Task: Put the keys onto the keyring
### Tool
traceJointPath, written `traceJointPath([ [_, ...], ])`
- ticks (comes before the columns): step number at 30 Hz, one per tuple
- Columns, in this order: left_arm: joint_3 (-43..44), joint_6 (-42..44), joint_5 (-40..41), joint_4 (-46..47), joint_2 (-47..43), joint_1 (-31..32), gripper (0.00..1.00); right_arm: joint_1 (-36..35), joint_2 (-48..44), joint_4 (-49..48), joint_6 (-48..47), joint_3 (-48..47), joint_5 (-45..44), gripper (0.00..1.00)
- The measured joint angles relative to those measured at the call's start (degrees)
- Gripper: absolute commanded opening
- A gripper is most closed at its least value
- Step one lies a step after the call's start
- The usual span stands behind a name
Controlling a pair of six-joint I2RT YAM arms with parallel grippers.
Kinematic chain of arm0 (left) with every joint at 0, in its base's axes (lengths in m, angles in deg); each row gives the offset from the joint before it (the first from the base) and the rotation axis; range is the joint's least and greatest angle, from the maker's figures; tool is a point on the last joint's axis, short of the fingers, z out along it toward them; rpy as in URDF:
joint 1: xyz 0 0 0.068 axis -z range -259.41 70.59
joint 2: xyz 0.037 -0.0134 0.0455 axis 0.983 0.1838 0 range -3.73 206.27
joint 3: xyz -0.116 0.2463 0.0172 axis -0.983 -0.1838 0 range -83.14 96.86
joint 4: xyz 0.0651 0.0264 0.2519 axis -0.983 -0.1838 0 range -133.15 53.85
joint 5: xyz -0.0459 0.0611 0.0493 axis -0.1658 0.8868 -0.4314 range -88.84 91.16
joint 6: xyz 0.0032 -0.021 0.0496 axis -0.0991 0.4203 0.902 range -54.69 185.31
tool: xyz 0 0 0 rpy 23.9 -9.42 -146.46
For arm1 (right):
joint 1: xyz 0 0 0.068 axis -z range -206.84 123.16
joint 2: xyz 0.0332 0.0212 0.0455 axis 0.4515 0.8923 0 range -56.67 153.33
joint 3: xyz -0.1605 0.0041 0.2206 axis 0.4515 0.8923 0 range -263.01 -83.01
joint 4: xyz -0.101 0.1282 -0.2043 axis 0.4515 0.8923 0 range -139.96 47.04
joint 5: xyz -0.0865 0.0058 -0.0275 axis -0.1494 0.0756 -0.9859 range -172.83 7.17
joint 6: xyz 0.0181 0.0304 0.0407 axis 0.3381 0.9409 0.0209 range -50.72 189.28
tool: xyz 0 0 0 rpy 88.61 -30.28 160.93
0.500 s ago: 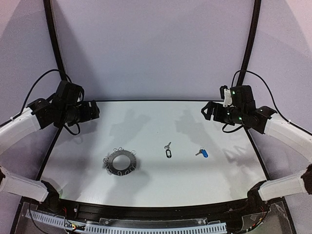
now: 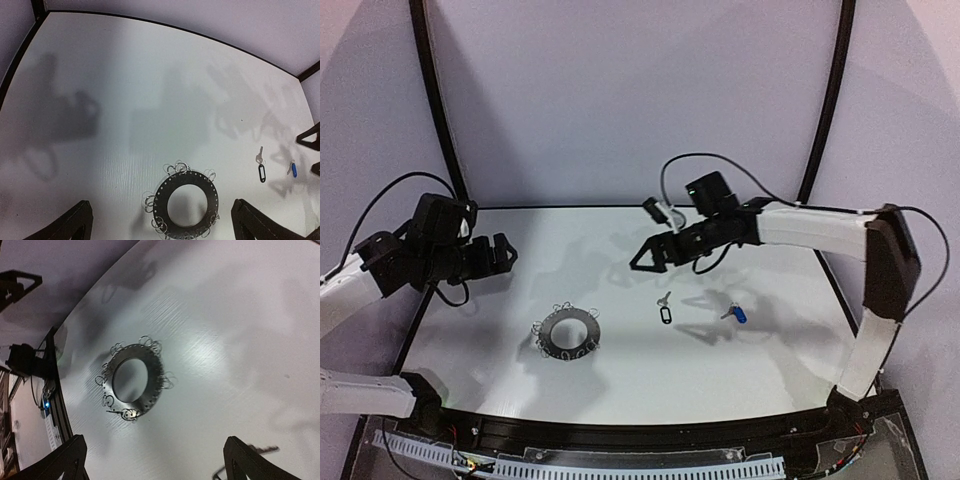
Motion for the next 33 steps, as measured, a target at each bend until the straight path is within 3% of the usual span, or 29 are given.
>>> traceJointPath([
  [3, -2.56, -1.57, 0.26, 0.44, -2.86, 0.0, 0.99, -4.94, 11.65, 2.29, -3.45, -8.26, 4.15, 0.94],
  [8, -6.1, -4.55, 1.14, 0.68, -3.85, 0.0, 0.99, -8.81, 21.97, 8.52, -7.3, -16.76, 3.74, 0.9],
  [17, -8.2, -7.98, 2.6, 0.68, -4.74, 0.0, 0.99, -13.22, 24.5, 10.14, -4.83, -18.86, -2.93, 0.84],
  [23, -8.48, -8.2, 2.62, 0.66, -4.87, 0.0, 0.99, -13.73, 29.94, 8.55, -9.88, -24.2, -5.2, 0.77],
  [33, -8.48, -8.17, 2.12, 0.52, -4.87, 0.0, 0.99, -13.68, 36.52, 8.48, -16.87, -29.99, -4.13, 0.52],
])
